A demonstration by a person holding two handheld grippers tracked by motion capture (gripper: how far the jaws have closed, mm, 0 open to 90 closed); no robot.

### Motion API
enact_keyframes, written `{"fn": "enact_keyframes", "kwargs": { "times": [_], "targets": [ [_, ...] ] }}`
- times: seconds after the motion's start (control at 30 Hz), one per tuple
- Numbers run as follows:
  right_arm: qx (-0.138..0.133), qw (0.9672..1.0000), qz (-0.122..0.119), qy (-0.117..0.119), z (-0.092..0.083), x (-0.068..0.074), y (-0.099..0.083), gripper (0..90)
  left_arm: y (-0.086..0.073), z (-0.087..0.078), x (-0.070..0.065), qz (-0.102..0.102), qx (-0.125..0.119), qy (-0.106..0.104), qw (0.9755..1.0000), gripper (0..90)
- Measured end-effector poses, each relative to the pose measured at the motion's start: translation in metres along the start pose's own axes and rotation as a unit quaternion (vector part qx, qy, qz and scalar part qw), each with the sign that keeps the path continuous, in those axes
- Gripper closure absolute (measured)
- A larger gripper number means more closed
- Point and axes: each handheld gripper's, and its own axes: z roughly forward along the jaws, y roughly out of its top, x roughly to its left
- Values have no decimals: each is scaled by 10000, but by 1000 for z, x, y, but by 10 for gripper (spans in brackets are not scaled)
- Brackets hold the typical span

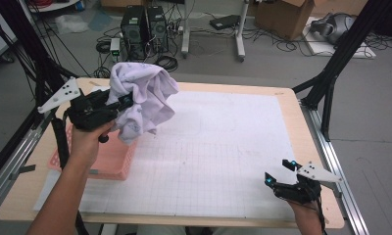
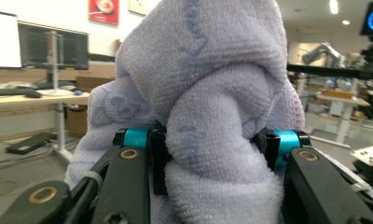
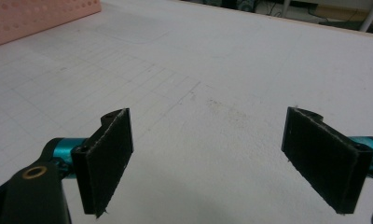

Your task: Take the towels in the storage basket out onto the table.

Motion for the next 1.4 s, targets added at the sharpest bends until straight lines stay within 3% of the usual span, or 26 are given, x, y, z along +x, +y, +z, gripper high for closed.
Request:
{"fn": "enact_keyframes", "kwargs": {
  "times": [0.33, 0.67, 1.03, 1.2, 1.3, 1.4],
  "targets": [
    [6, 10000, -2, 16, 0, 0, 0, 152, -9, 35, -22, -4, 167, -562, 9983, 605],
    [22, 10000, 34, 27, 1, 0, 0, 151, -24, 73, -42, -16, 467, -889, 9949, 603],
    [14, 10000, 13, 30, 1, -1, -1, 151, -53, 125, -57, -79, 709, -976, 9927, 603],
    [12, 10000, 15, 35, 1, -2, -1, 151, -74, 149, -60, -202, 1018, -1010, 9895, 601],
    [18, 10000, 23, 42, 1, -2, -1, 152, -89, 162, -63, -132, 1255, -935, 9876, 599],
    [20, 10000, 47, 47, 1, -2, -2, 152, -108, 177, -62, -114, 1573, -860, 9837, 591]
  ]
}}
